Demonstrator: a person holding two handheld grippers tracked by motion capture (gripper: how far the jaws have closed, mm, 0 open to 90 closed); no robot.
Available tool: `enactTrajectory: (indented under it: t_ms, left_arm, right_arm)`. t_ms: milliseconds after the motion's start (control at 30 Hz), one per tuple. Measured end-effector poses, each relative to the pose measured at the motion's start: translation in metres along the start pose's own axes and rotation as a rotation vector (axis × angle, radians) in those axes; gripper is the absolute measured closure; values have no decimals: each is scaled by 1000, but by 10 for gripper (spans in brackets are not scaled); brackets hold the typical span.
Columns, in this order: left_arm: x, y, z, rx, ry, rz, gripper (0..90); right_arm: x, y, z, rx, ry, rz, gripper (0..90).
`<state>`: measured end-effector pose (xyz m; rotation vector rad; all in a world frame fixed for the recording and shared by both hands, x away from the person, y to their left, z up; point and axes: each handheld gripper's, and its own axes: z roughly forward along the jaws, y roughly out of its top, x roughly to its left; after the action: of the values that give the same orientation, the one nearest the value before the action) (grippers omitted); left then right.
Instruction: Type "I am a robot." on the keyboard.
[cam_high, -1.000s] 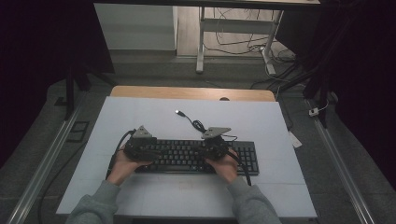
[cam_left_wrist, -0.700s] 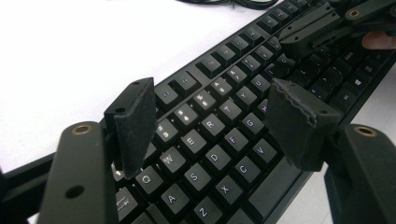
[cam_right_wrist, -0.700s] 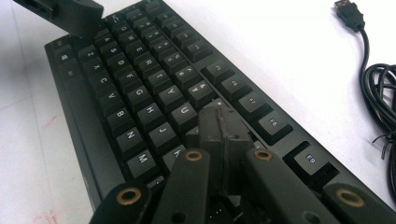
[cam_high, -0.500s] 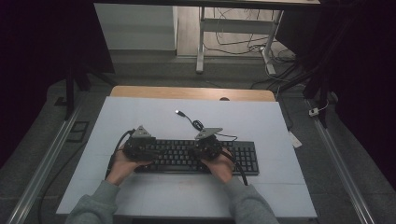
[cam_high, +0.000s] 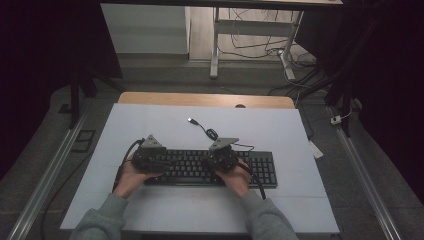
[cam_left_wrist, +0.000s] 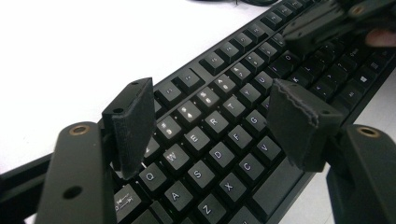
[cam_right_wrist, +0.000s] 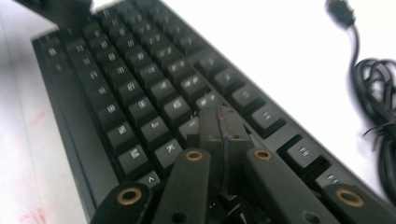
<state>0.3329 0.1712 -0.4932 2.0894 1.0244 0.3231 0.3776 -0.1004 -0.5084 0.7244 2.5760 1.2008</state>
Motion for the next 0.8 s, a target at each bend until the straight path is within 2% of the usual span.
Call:
enactTrajectory:
  t_ms: [67,267,433,533,633,700,800]
  left_arm:
    - [1,0,-1,-1,1,-3,328]
    - [2,-1,-3,-11,7,-9,329]
    - [2,-1,-5,-15,9,-12,329]
    - [2,-1,-4,-14,8,-11,329]
    - [3,-2,-4,-11,11,-13,329]
    - [3,-2,-5,-13,13,-14,330]
    - [4,-3,-7,-19,16,-20,330]
  right_arm:
    - [-1,1,-6,-35,4,6,898]
    - [-8,-9,-28,-66,-5,26,890]
    - [-13,-21,-43,-83,-16,53,643]
    - [-15,-26,-51,-86,-28,52,551]
    - [-18,-33,-58,-76,-32,59,497]
    - [-19,-37,-63,-82,-29,69,477]
    - [-19,-45,-73,-88,-48,61,469]
